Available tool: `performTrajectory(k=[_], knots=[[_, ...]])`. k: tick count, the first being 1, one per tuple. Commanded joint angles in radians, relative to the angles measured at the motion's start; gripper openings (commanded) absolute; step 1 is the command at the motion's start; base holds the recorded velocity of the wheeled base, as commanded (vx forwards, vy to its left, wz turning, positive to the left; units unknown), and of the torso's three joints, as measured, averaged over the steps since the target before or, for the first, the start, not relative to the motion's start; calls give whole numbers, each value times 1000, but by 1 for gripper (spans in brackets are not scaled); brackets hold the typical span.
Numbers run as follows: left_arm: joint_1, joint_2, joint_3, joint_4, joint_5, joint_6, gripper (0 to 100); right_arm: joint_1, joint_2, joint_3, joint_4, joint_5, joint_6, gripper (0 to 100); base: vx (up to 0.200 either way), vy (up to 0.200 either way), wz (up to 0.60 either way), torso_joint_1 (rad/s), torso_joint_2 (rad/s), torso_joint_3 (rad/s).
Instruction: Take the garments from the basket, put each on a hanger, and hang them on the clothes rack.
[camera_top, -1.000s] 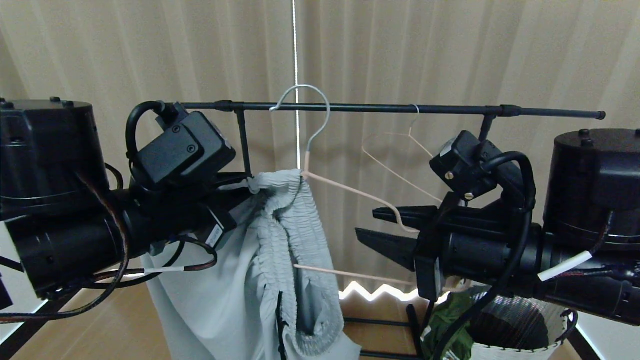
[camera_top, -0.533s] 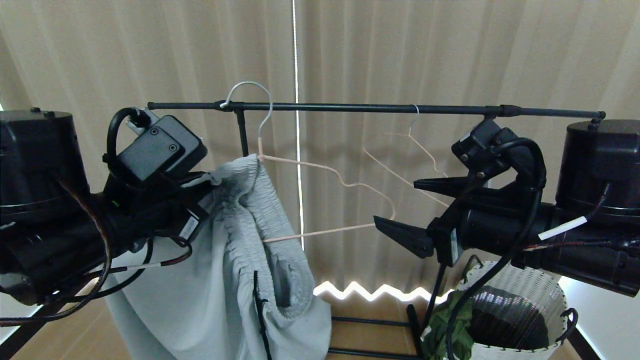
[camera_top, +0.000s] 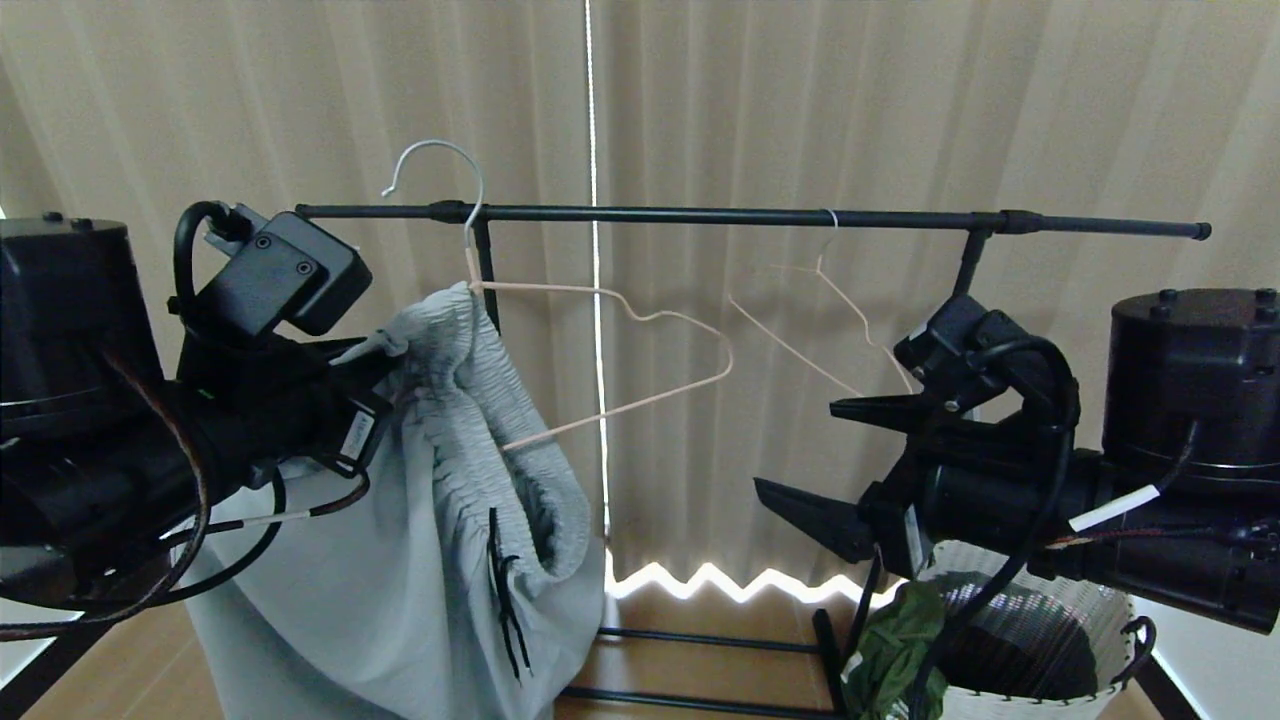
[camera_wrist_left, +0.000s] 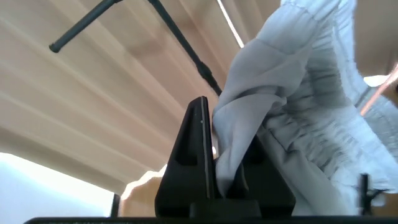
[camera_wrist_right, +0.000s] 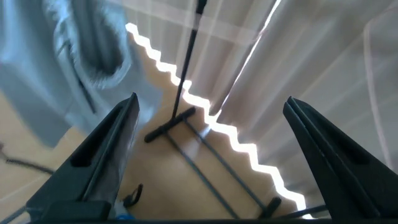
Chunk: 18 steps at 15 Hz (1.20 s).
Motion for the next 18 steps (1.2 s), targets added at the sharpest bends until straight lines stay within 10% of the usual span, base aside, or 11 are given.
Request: performTrajectory(k=[1, 18], knots=[[-1, 0, 1, 0, 0, -5, 0, 21, 5, 26, -9, 0, 0, 100, 0, 0, 0, 0, 0, 0], [-108, 26, -65, -72, -6, -198, 0, 190, 218, 24, -228, -38, 4, 100, 0, 0, 0, 0, 0, 0]])
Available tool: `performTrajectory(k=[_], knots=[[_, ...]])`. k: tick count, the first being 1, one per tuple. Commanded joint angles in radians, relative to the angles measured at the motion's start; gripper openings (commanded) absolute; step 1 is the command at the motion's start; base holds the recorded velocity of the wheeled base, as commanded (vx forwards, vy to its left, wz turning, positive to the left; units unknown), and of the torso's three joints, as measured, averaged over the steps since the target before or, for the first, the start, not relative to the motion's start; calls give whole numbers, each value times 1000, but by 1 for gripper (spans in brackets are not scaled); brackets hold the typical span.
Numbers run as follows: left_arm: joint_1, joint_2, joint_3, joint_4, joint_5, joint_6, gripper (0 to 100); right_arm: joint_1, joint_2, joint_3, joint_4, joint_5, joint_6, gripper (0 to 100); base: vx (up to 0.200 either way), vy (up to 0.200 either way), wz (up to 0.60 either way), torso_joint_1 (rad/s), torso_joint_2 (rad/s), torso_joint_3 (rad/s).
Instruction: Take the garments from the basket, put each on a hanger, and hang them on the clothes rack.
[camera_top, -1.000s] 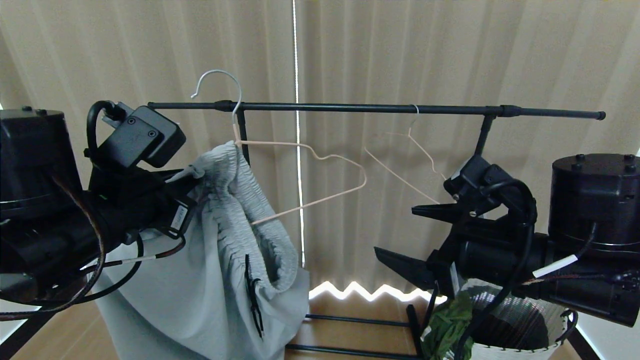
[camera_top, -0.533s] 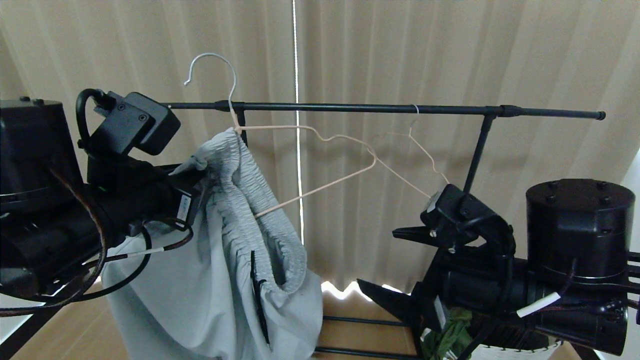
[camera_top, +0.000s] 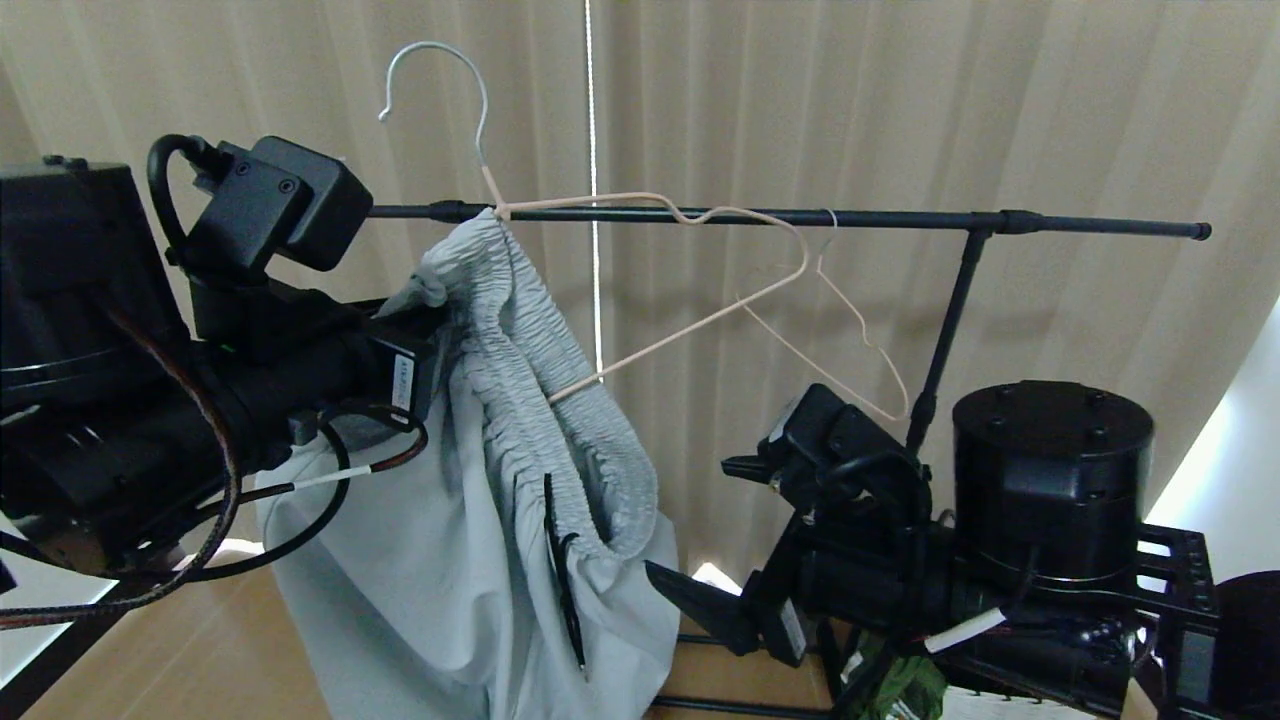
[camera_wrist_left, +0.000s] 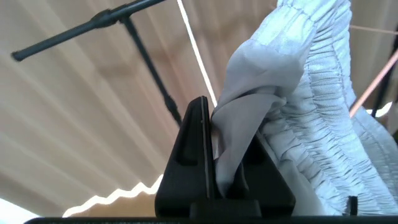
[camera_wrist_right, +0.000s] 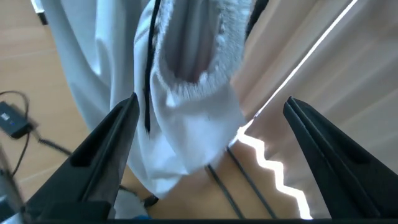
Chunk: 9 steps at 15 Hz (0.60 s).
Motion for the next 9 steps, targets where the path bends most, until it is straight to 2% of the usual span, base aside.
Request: performTrajectory(k=[1, 5, 9], knots=[[-22, -11, 2, -1, -3, 4, 0, -1, 57, -44, -7, -24, -2, 100, 0, 0, 0, 0, 0, 0], [-74, -36, 8, -2, -6, 6, 0, -37, 100, -83, -8, -27, -2, 100, 0, 0, 0, 0, 0, 0], [-97, -56, 8, -2, -6, 6, 0, -79, 132, -77, -36, -27, -1, 100, 0, 0, 0, 0, 0, 0]])
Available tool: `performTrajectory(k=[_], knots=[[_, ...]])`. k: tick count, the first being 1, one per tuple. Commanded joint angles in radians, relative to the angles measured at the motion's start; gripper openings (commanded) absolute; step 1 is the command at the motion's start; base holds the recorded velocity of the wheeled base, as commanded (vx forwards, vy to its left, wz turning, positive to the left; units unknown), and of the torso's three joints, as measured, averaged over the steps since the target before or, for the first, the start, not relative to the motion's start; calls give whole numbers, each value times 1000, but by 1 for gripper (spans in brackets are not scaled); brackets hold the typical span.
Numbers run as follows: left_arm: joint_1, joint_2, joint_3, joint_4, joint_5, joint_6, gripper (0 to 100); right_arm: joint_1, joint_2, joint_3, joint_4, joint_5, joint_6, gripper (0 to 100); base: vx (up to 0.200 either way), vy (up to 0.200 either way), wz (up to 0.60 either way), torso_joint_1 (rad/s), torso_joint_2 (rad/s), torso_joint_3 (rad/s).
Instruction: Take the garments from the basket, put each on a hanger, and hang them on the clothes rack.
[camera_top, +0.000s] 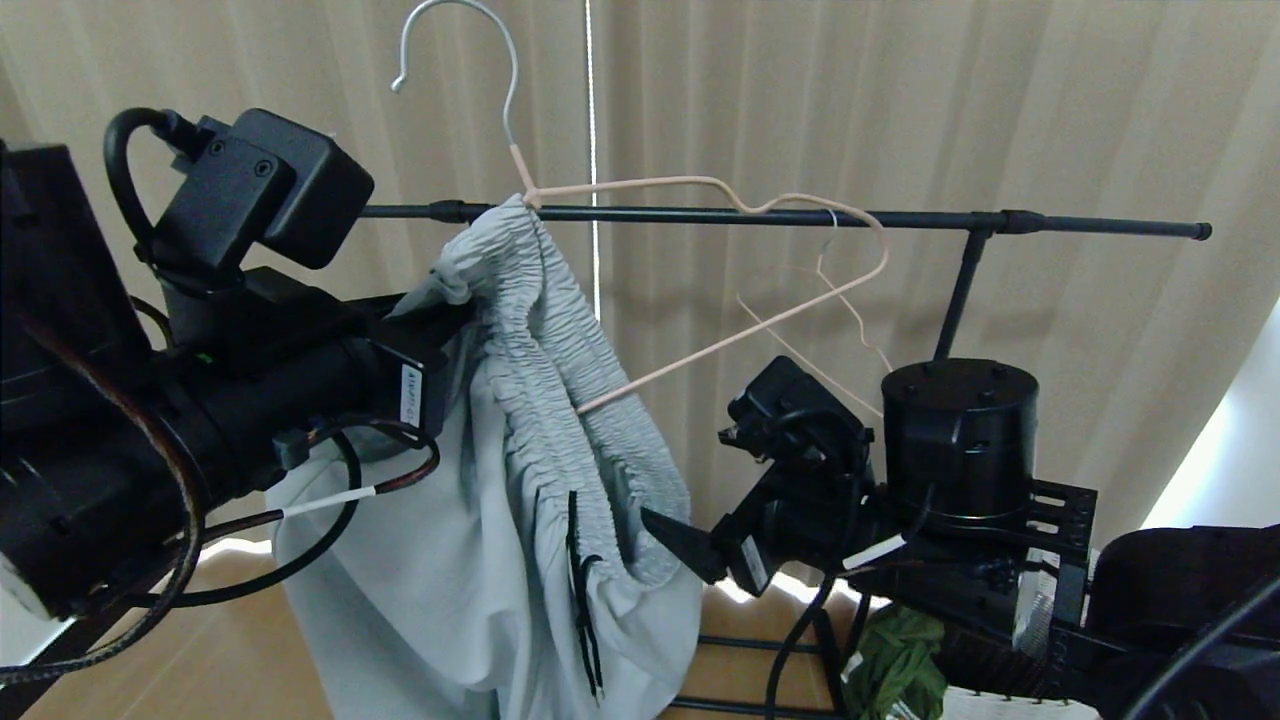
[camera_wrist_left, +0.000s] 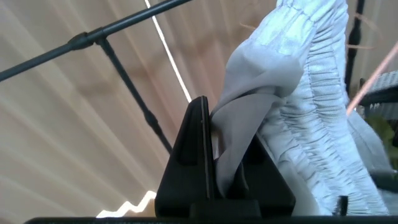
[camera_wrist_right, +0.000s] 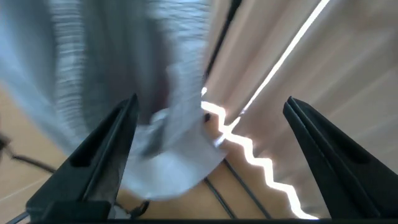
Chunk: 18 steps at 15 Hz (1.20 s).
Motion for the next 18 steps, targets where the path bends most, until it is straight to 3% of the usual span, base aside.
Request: performTrajectory(k=[1, 2, 3, 8, 9, 11, 13, 18], knots=[[-6, -11, 0, 0, 1, 0, 0, -9, 22, 7, -9, 0, -1, 100, 0, 0, 0, 0, 0, 0], [-6, -12, 0, 0, 1, 0, 0, -9, 24, 10, -9, 0, -1, 100, 0, 0, 0, 0, 0, 0], [-6, -15, 0, 0, 1, 0, 0, -9, 24, 12, -9, -1, -1, 0, 0, 0, 0, 0, 0, 0], [5, -17, 0, -3, 4, 9, 0, -61, -4, 40, -9, -4, -6, 0, 0, 0, 0, 0, 0, 0], [31, -28, 17, -3, 7, 28, 0, -119, -42, 69, -9, -16, -9, 0, 0, 0, 0, 0, 0, 0], [77, -60, 63, -3, 5, 126, 0, -176, -58, 64, -9, -16, -9, 0, 0, 0, 0, 0, 0, 0], [96, -74, 92, -4, 4, 177, 0, -203, -59, 53, -9, -16, -10, 0, 0, 0, 0, 0, 0, 0], [116, -104, 236, -3, 5, 213, 0, -283, -59, 24, -6, -18, -18, 0, 0, 0, 0, 0, 0, 0]])
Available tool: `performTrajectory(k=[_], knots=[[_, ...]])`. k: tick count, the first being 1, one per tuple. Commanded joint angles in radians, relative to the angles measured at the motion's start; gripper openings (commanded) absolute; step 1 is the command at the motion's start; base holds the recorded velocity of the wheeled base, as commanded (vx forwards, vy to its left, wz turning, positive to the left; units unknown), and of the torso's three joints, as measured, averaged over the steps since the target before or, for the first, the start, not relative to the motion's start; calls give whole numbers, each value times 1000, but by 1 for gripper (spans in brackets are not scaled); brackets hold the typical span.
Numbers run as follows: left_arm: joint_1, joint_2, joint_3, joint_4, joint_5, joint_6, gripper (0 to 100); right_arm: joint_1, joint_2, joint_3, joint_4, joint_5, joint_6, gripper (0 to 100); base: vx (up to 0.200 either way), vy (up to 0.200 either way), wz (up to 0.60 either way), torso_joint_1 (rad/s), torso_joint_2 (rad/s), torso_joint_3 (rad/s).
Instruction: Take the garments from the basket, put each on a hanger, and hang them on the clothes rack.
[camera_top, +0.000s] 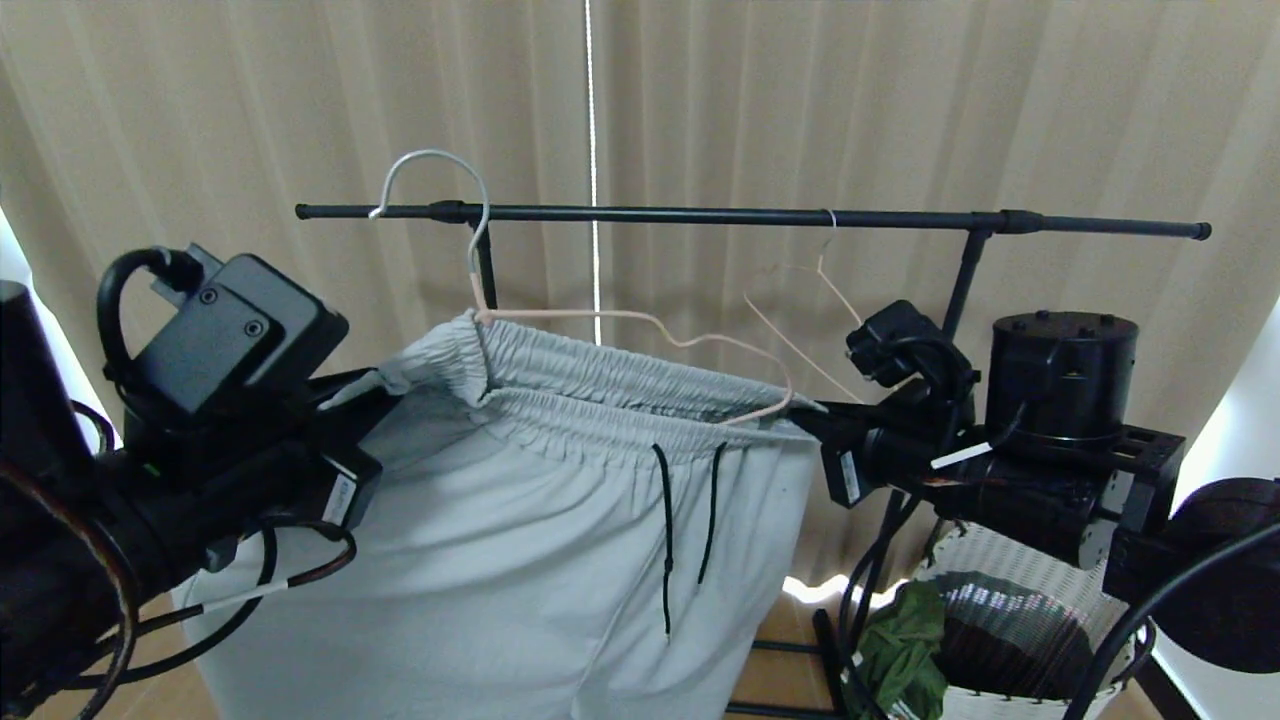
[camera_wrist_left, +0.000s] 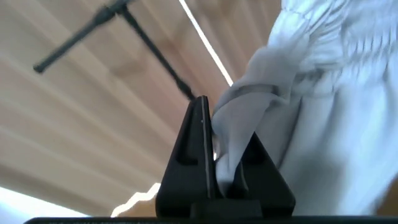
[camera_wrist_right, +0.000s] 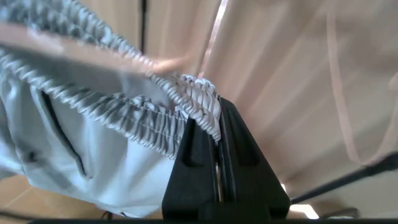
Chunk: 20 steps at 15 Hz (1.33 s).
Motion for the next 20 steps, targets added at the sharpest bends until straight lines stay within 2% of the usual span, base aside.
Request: performTrajectory(k=[1, 4, 5, 8, 13, 17, 18, 19, 20], knots=[[46, -16, 55, 1, 4, 60, 0, -24, -5, -9, -2, -3, -1, 0, 0, 0, 0, 0, 0, 0], [98, -18, 59, 1, 2, 158, 0, -23, -14, -21, 2, -2, -1, 0, 0, 0, 0, 0, 0, 0], [98, -18, 61, 2, 2, 166, 0, -18, -16, -22, 4, -2, -3, 0, 0, 0, 0, 0, 0, 0], [90, 33, 67, 1, 1, 176, 0, 77, -26, -41, 33, 1, -53, 0, 0, 0, 0, 0, 0, 0], [50, 100, 50, -59, 5, 173, 0, 215, -71, -176, 257, -2, -69, 0, 0, 0, 0, 0, 0, 0], [49, 110, 44, -67, 7, 173, 0, 261, -100, -242, 445, -11, -110, 0, 0, 0, 0, 0, 0, 0], [49, 110, 42, -68, 7, 172, 0, 261, -97, -239, 447, -22, -119, 100, 0, 0, 0, 0, 0, 0], [52, 107, 41, -84, 8, 170, 0, 261, -89, -233, 441, -46, -173, 100, 0, 0, 0, 0, 0, 0], [54, 108, 44, -104, 10, 167, 0, 261, -89, -233, 439, -48, -190, 100, 0, 0, 0, 0, 0, 0]])
